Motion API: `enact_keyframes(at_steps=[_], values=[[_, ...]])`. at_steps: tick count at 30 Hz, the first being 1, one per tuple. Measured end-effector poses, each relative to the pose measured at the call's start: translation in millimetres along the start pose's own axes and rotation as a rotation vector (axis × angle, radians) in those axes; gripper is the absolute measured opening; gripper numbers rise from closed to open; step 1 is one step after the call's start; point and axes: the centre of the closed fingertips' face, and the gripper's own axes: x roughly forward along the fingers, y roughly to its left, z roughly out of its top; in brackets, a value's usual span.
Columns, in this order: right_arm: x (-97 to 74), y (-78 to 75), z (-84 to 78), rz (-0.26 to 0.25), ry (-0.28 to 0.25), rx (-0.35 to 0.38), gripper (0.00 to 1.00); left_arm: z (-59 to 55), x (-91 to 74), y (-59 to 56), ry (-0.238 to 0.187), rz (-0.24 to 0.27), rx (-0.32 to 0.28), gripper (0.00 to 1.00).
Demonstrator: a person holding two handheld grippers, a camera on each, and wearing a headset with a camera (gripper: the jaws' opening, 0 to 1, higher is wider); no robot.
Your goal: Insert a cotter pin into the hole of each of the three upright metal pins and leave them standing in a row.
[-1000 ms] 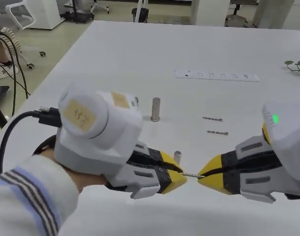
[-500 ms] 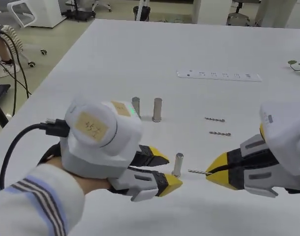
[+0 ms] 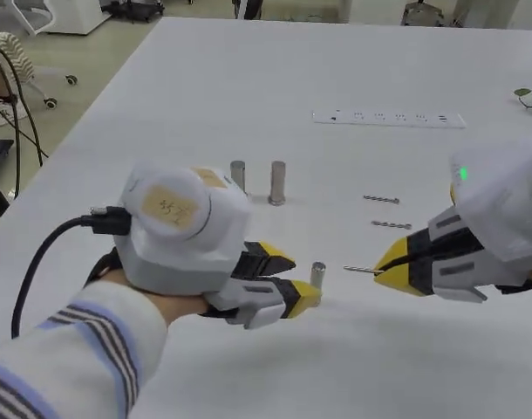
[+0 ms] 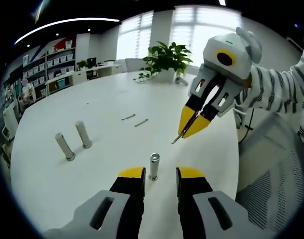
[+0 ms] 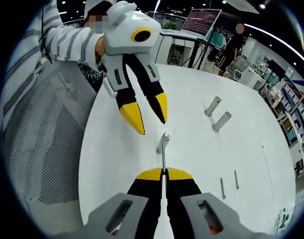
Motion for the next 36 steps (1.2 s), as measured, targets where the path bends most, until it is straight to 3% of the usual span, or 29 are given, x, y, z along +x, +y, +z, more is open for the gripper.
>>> enact_keyframes(at_steps=[2, 14, 22, 30, 36], values=[[6.9, -6.1, -3.0, 0.006, 0.003, 0.0, 0.0, -0.8, 2.7, 0.8, 0.004, 0.002, 0.006, 0.22], [18.9, -3.5, -5.6, 0.041, 0.02, -0.003, 0.0, 4.1, 12.8, 6.3, -0.01, 0.01, 0.016, 0.2], [22.7, -5.5, -5.6, 0.051, 0.022, -0.006, 0.0, 11.5, 17.8, 6.2, -0.021, -0.007, 0.079, 0.13], [24.4, -6.1, -1.5, 0.058, 0.011, -0.018, 0.0, 11.7, 21.5, 6.0, 0.003, -0.014, 0.153, 0.06], [26.7, -6.5, 0.2, 0.065, -0.004, -0.023, 0.0, 11.2, 22.1, 5.6, 0.008, -0.017, 0.16, 0.06]])
